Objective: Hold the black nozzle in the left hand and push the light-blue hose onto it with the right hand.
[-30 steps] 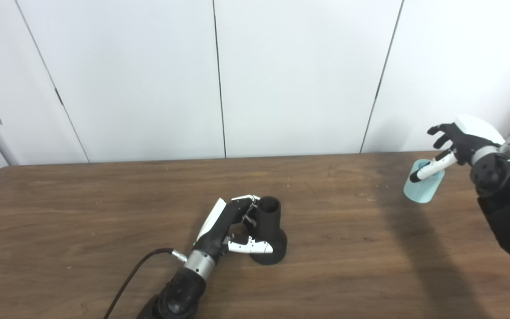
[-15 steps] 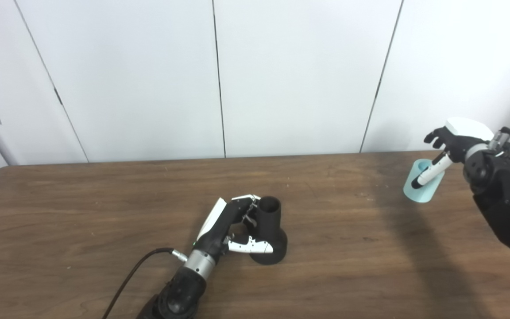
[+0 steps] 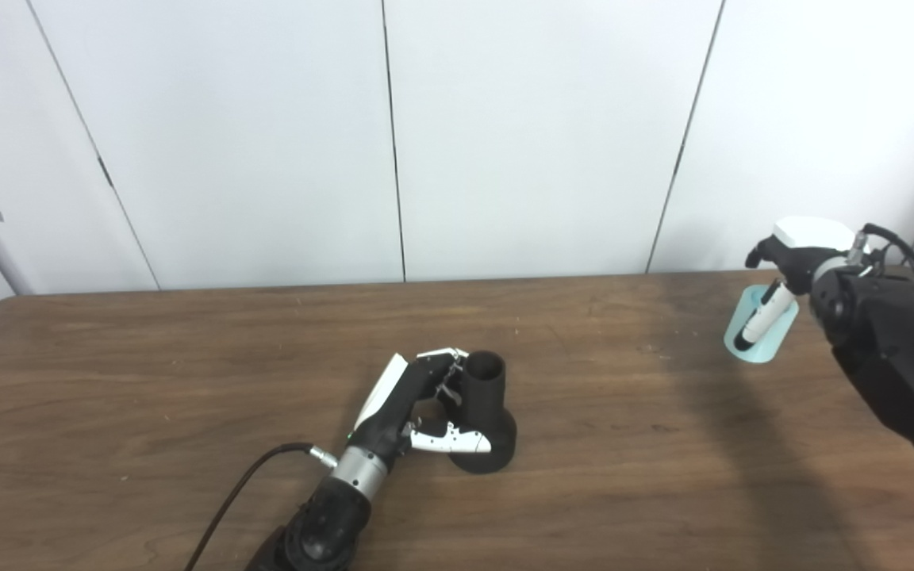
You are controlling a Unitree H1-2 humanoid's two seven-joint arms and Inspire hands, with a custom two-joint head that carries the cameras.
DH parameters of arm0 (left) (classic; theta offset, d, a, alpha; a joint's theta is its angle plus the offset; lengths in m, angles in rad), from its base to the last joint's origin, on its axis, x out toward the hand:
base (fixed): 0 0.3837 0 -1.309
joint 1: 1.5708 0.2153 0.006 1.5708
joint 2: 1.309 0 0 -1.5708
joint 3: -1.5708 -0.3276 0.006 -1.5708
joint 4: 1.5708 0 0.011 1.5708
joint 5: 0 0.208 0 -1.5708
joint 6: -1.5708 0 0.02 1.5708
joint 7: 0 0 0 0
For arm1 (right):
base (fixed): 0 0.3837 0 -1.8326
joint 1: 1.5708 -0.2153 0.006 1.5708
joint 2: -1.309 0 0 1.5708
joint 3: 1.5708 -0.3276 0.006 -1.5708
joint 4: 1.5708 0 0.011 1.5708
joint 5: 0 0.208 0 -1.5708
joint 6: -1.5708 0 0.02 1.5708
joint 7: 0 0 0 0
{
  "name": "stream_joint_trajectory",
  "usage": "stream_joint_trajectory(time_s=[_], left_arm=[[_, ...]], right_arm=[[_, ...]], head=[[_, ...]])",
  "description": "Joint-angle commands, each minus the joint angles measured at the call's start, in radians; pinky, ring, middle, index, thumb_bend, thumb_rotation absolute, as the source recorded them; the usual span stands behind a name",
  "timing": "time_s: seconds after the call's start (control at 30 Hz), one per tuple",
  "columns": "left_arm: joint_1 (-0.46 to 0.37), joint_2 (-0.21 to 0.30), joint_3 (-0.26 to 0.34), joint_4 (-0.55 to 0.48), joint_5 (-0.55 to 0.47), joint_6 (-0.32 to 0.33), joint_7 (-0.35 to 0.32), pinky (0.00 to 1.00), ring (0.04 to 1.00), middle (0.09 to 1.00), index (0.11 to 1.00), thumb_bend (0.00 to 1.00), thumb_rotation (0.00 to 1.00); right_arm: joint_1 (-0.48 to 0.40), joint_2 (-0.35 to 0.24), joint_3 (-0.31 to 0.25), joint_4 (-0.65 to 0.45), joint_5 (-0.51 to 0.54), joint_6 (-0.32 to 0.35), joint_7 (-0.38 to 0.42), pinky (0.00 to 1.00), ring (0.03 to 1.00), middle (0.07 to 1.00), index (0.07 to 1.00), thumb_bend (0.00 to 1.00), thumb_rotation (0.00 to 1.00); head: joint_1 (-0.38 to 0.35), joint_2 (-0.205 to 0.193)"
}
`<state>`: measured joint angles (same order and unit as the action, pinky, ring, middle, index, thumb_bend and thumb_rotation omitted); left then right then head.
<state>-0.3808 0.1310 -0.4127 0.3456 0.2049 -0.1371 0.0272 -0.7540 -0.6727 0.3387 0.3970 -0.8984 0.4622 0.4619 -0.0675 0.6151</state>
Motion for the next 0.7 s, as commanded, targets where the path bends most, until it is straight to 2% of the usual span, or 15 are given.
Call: stream_joint_trajectory(time_s=[0.0, 0.07, 0.13, 0.2, 0.37, 0.53, 0.57, 0.6, 0.63, 0.67], left_arm=[[0.119, 0.013, -0.058, 0.119, 0.072, 0.090, -0.079, 0.38, 0.462, 0.476, 0.496, 0.52, 0.00], [0.119, 0.014, -0.057, 0.117, 0.070, 0.089, -0.080, 0.39, 0.462, 0.475, 0.496, 0.52, 0.00], [0.117, 0.014, -0.056, 0.119, 0.069, 0.089, -0.081, 0.39, 0.462, 0.474, 0.497, 0.52, 0.00], [0.116, 0.013, -0.056, 0.124, 0.068, 0.087, -0.080, 0.39, 0.462, 0.473, 0.498, 0.52, 0.00], [0.116, 0.012, -0.057, 0.131, 0.070, 0.082, -0.077, 0.39, 0.462, 0.473, 0.497, 0.52, 0.00], [0.120, 0.013, -0.058, 0.127, 0.072, 0.085, -0.078, 0.39, 0.461, 0.473, 0.498, 0.52, 0.00], [0.119, 0.012, -0.058, 0.127, 0.072, 0.086, -0.078, 0.39, 0.461, 0.473, 0.498, 0.52, 0.00], [0.118, 0.012, -0.058, 0.128, 0.071, 0.087, -0.079, 0.39, 0.461, 0.473, 0.498, 0.52, 0.00], [0.118, 0.012, -0.057, 0.125, 0.070, 0.090, -0.079, 0.39, 0.461, 0.473, 0.498, 0.52, 0.00], [0.119, 0.012, -0.056, 0.124, 0.069, 0.092, -0.080, 0.39, 0.461, 0.473, 0.498, 0.52, 0.00]], right_arm=[[-0.068, -0.039, -0.021, -0.029, -0.003, -0.001, -0.013, 0.76, 0.853, 0.869, 0.793, 0.96, 0.19], [-0.069, -0.038, -0.022, -0.025, 0.007, -0.011, -0.014, 0.75, 0.840, 0.870, 0.797, 0.94, 0.14], [-0.069, -0.038, -0.023, -0.026, 0.018, -0.022, -0.013, 0.68, 0.795, 0.868, 0.800, 0.92, 0.06], [-0.071, -0.038, -0.020, -0.010, 0.027, -0.037, -0.018, 0.61, 0.752, 0.849, 0.803, 0.91, 0.01], [-0.077, -0.041, -0.024, 0.019, 0.050, -0.061, -0.023, 0.41, 0.612, 0.798, 0.811, 0.87, 0.00], [-0.074, -0.043, -0.027, 0.006, 0.068, -0.057, -0.013, 0.34, 0.469, 0.769, 0.810, 0.87, 0.00], [-0.074, -0.042, -0.029, 0.008, 0.074, -0.060, -0.015, 0.33, 0.436, 0.709, 0.811, 0.87, 0.00], [-0.074, -0.041, -0.031, 0.010, 0.080, -0.063, -0.017, 0.30, 0.377, 0.595, 0.817, 0.72, 0.00], [-0.073, -0.041, -0.032, 0.012, 0.087, -0.067, -0.019, 0.25, 0.307, 0.520, 0.821, 0.64, 0.00], [-0.073, -0.041, -0.032, 0.015, 0.091, -0.070, -0.021, 0.23, 0.278, 0.494, 0.822, 0.61, 0.00]], head=[[0.000, 0.001], [0.000, 0.003], [0.001, 0.002], [0.000, 0.001], [0.000, 0.003], [0.001, 0.005], [0.001, 0.005], [0.001, 0.005], [0.003, 0.009], [0.004, 0.009]])
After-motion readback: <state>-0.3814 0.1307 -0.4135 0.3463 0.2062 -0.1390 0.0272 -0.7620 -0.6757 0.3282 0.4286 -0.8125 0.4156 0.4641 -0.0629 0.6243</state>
